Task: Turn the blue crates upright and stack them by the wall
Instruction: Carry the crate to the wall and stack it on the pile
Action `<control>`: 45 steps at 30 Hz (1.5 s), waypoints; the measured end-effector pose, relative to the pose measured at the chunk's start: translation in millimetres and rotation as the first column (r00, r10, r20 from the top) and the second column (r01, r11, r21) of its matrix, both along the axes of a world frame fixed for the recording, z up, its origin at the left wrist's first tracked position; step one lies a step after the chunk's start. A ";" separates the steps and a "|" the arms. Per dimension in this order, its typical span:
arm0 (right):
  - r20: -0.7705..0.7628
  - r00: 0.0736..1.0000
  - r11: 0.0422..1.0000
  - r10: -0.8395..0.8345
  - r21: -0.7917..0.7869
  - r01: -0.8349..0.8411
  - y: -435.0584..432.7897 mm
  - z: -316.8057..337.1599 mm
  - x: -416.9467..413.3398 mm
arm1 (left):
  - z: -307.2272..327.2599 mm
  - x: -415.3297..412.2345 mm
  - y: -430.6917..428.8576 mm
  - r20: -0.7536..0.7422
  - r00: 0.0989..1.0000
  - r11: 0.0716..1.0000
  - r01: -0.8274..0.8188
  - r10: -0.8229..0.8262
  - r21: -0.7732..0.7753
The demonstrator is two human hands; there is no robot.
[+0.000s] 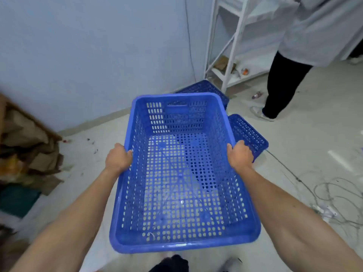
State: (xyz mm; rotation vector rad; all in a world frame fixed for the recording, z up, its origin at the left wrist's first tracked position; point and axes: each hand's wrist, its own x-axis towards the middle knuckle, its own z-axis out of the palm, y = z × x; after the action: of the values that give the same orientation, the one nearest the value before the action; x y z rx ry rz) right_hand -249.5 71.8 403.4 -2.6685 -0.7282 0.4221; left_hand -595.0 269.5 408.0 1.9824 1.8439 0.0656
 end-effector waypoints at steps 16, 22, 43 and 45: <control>0.052 0.918 0.919 0.394 0.020 -0.395 348.8 9.8 -93.1 | 14.1 -143.2 201.5 0.026 0.925 0.926 -0.378 0.378 -0.020; -0.006 0.860 0.860 0.510 -0.006 -0.510 492.9 -10.2 -106.4 | 12.0 -157.8 290.3 0.029 0.850 0.847 -0.521 0.526 -0.102; -0.051 0.745 0.684 0.665 -0.359 -0.635 830.2 -162.5 -220.3 | -187.8 -246.1 519.8 0.030 0.662 0.626 -0.692 0.749 -0.358; -0.074 0.745 0.675 0.662 -0.372 -0.637 854.4 -195.1 -222.4 | -214.7 -239.9 529.6 0.043 0.637 0.602 -0.703 0.770 -0.379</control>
State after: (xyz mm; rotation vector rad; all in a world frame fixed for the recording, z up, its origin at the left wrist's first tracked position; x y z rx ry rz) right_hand -471.9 926.3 208.3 -2.6765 -1.8126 0.7105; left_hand -834.9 799.1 193.3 0.8281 2.2332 0.1860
